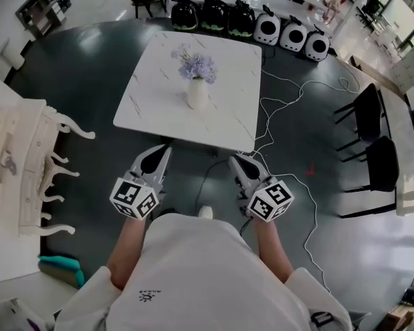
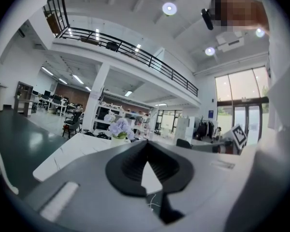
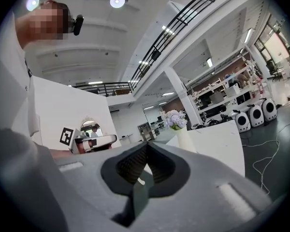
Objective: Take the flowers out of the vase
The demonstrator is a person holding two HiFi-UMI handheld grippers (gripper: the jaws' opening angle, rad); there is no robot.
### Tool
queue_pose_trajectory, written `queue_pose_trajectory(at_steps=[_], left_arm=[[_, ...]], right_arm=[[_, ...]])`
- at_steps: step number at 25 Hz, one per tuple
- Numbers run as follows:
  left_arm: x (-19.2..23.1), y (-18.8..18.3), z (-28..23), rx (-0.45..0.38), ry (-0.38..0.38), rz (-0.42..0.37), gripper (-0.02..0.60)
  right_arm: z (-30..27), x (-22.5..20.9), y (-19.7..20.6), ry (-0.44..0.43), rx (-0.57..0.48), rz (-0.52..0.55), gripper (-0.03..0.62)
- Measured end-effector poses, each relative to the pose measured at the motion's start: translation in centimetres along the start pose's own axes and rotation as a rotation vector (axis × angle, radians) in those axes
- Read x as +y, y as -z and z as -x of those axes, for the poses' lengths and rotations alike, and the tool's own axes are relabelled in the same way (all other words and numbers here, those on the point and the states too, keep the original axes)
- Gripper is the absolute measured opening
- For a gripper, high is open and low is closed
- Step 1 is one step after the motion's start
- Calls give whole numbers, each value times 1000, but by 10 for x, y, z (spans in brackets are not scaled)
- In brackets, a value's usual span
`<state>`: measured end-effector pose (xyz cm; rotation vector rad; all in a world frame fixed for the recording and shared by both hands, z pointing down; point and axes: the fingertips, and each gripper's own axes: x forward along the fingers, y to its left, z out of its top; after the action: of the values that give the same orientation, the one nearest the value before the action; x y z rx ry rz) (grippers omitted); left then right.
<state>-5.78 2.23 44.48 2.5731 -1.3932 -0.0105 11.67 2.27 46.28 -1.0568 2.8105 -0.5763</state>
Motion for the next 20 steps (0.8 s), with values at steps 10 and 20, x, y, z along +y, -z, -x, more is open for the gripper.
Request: queue_pose_trajectory(at_steps=[10,20], left_arm=[[6,-3,-22,15,-41,3,-12],[21,-9,-63,26,17,-18,-12]], right_arm=[[-7,-24,-4,-31,10,-29,-2],[-33,-44,-16,-29,-17,-26,-2]])
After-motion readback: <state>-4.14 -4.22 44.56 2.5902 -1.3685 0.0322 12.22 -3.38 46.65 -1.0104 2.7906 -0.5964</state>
